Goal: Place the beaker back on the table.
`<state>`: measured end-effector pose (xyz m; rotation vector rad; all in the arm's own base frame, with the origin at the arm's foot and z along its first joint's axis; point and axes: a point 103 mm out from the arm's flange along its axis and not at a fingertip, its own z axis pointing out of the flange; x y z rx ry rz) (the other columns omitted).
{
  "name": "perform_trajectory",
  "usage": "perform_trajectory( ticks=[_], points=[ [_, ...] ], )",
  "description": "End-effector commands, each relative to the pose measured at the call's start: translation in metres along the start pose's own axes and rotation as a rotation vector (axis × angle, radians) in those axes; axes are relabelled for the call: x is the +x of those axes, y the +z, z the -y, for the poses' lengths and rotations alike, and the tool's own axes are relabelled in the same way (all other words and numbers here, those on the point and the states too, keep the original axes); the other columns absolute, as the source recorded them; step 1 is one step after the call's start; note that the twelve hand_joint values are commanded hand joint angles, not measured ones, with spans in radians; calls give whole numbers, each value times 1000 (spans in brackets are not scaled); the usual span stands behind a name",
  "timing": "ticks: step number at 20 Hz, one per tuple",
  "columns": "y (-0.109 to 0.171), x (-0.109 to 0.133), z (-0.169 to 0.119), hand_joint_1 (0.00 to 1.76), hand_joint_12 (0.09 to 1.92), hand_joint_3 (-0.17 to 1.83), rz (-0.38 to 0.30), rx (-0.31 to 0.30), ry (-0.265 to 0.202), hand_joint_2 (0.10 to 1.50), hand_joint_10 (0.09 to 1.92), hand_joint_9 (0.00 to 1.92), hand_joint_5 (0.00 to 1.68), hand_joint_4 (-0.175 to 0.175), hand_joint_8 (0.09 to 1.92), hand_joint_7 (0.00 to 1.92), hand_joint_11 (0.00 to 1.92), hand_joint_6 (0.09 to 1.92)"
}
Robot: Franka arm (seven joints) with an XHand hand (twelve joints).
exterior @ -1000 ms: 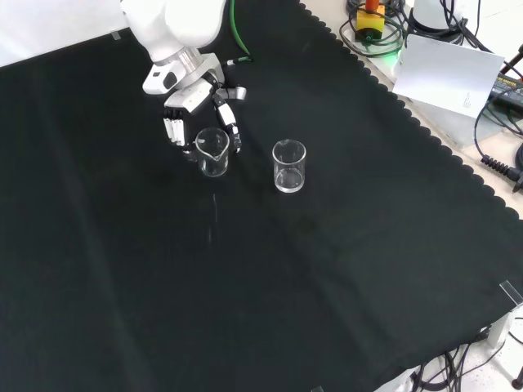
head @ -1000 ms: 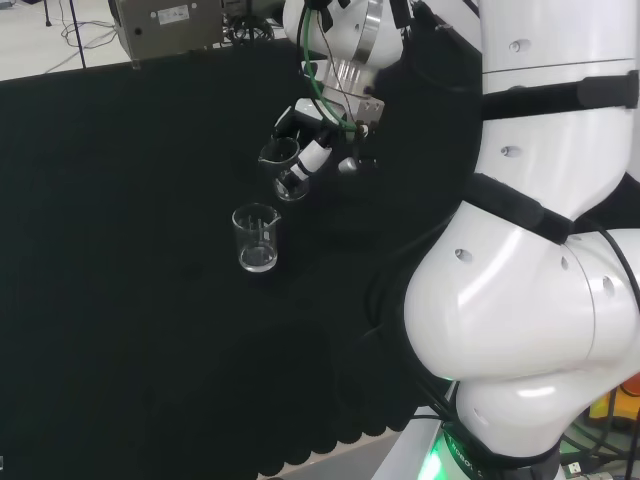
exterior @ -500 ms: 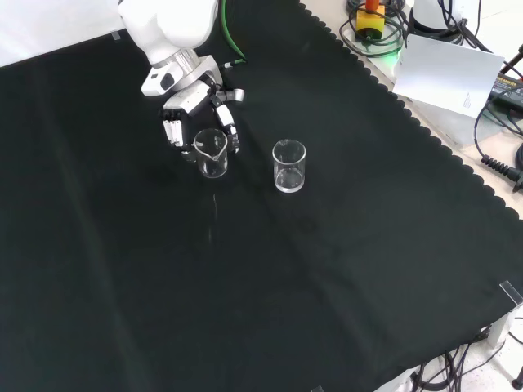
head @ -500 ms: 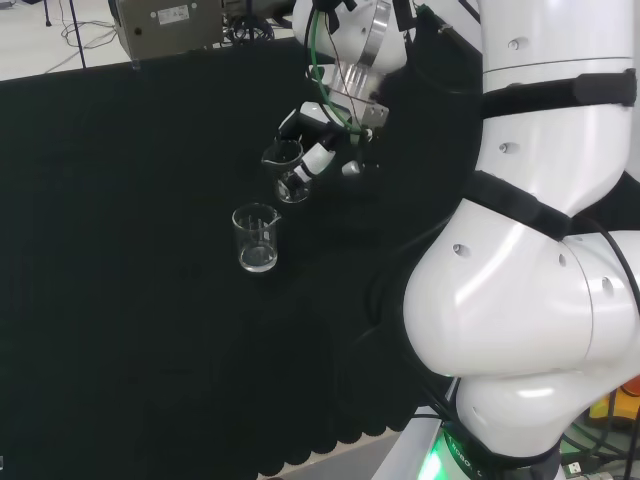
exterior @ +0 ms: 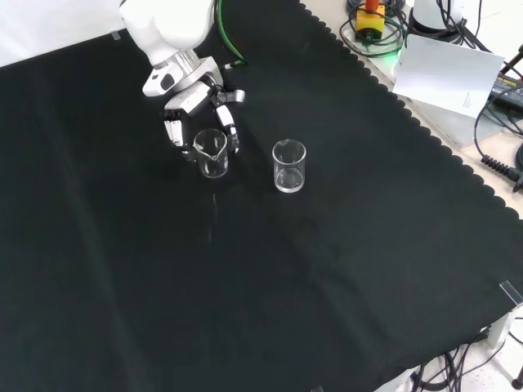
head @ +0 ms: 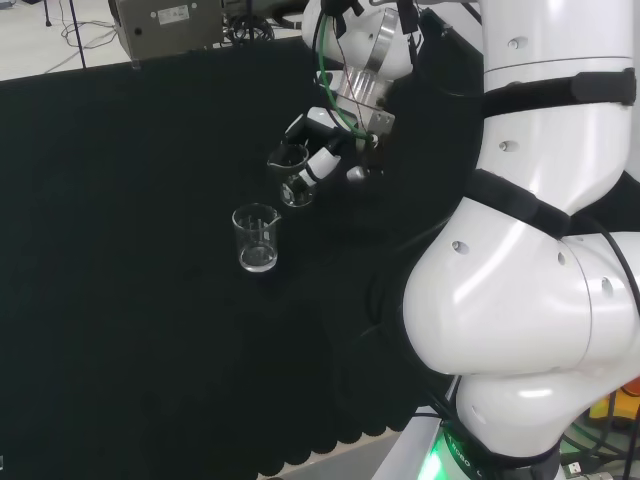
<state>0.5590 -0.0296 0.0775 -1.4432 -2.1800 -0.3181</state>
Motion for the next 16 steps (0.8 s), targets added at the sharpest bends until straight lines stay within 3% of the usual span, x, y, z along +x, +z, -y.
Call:
perform_trajectory(
  ticks=[1, 7, 9, 12, 16],
  points=[
    [0, -4, 5, 1273, 829, 753, 3, 14, 3, 665, 654, 1354, 1064, -21, 866, 1237, 1186, 999],
    [5, -11, 10, 1250, 1006, 476, 2, 41, 27, 828, 587, 1268, 1016, 2, 854, 1171, 993, 984],
    [6, -12, 11, 1171, 1050, 409, 2, 46, 35, 867, 578, 1235, 1043, -24, 881, 1084, 942, 950],
    [6, -14, 12, 1158, 1116, 644, 12, 52, 44, 658, 584, 1147, 823, -72, 901, 951, 855, 982],
    [3, -11, 11, 1157, 1144, 783, 22, 39, 38, 568, 595, 1114, 752, -83, 906, 909, 823, 1002]
  ],
)
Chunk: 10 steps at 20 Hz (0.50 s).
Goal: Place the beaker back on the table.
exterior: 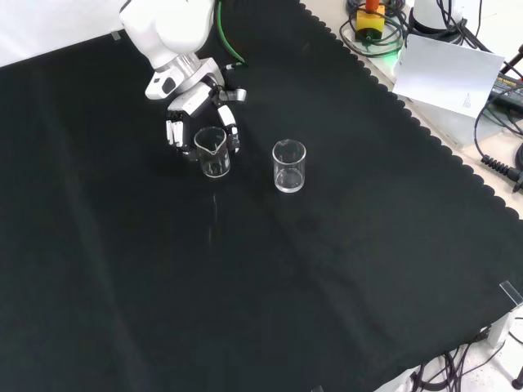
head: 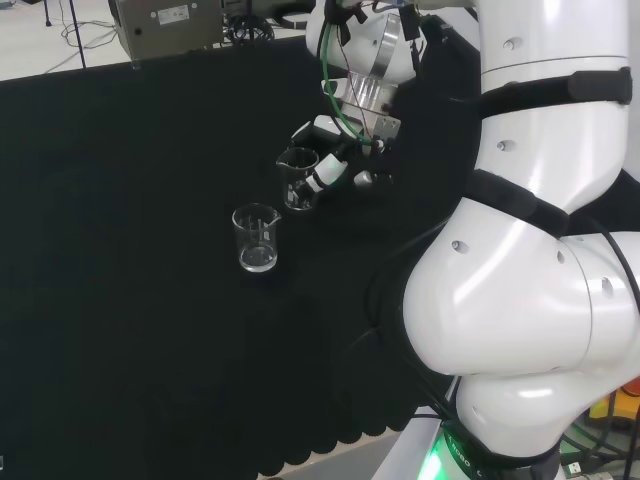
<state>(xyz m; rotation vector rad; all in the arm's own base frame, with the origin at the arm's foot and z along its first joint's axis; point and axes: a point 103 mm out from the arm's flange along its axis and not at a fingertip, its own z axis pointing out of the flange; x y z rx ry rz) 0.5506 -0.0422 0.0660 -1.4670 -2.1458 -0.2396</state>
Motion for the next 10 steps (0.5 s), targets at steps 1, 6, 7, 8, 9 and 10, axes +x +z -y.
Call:
perform_trajectory(
  ticks=[1, 6, 7, 8, 9, 10],
  points=[
    [-4, 4, 0, 1142, 1184, 786, 10, -13, -11, 544, 595, 1021, 635, -92, 887, 817, 734, 948],
    [-9, 12, 0, 1030, 1326, 707, 11, -29, -37, 498, 685, 758, 347, -117, 876, 575, 491, 704],
    [-10, 13, 0, 1004, 1338, 689, 6, -21, -40, 497, 701, 728, 333, -119, 880, 547, 466, 673],
    [-10, 13, -1, 969, 1350, 665, -3, -6, -38, 497, 717, 699, 321, -121, 885, 518, 439, 636],
    [-10, 13, -1, 935, 1358, 635, -8, 10, -34, 500, 734, 674, 310, -123, 891, 488, 418, 594],
    [-10, 13, -1, 909, 1364, 605, -6, 20, -29, 505, 749, 651, 299, -125, 896, 461, 403, 546]
  ],
)
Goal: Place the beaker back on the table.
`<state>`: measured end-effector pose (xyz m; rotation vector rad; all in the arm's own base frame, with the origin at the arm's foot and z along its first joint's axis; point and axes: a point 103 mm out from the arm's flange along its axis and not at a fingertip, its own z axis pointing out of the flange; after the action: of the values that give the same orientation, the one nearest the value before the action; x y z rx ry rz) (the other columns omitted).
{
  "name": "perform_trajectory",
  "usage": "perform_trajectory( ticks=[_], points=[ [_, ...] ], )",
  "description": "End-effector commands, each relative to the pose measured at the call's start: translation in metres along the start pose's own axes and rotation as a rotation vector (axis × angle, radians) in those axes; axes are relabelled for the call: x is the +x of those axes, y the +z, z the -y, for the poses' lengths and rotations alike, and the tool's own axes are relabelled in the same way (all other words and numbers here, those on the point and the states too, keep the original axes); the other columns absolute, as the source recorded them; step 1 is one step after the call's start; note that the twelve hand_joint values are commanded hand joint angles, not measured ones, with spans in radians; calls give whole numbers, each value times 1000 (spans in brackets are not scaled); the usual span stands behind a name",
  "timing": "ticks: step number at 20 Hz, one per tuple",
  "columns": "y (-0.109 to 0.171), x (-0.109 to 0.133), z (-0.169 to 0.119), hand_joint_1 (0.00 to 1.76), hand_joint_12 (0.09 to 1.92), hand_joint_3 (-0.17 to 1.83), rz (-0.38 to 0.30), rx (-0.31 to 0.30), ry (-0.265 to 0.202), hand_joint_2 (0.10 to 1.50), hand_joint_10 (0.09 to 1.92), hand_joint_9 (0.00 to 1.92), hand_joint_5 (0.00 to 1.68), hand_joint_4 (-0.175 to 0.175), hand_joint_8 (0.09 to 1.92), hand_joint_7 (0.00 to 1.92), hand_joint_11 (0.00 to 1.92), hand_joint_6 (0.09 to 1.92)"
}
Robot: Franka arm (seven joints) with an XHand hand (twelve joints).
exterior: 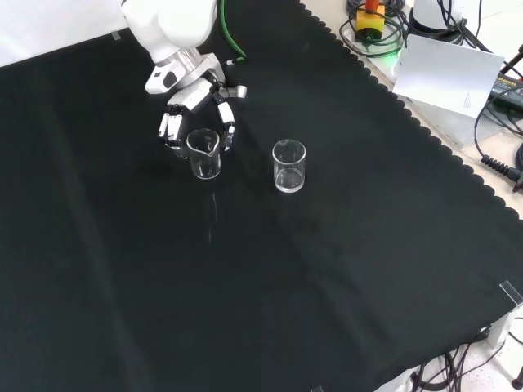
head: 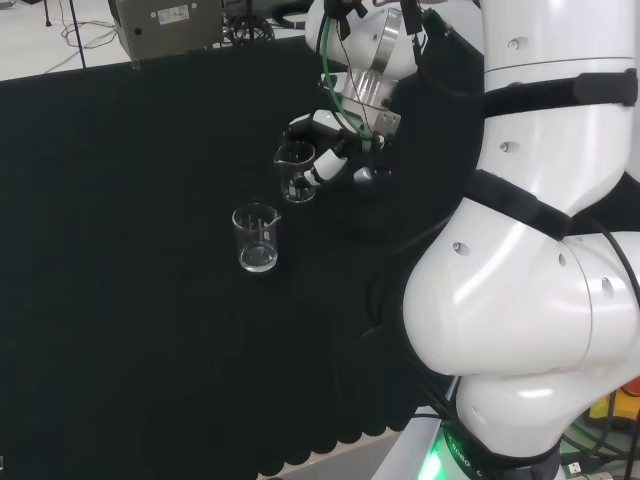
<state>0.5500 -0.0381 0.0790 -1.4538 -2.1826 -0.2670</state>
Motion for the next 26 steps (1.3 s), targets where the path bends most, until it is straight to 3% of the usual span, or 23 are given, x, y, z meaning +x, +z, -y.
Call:
perform_trajectory(
  ticks=[1, 4, 11, 18, 26],
  points=[
    [-1, 4, -2, 888, 1368, 577, -18, 55, 3, 511, 762, 629, 294, -127, 898, 435, 391, 497],
    [-3, 5, -1, 858, 1373, 536, -9, 75, 15, 521, 775, 592, 289, -130, 895, 387, 374, 415],
    [-40, 25, 12, 790, 1439, 461, 33, 37, 32, 545, 823, 339, 258, -130, 845, 125, 182, 219],
    [-78, 55, 47, 763, 1464, 426, 94, -18, 65, 563, 860, 268, 253, -131, 840, 65, 105, 125],
    [-95, 79, 98, 750, 1464, 419, 142, -62, 128, 572, 863, 265, 258, -131, 840, 59, 103, 105]
  ],
)
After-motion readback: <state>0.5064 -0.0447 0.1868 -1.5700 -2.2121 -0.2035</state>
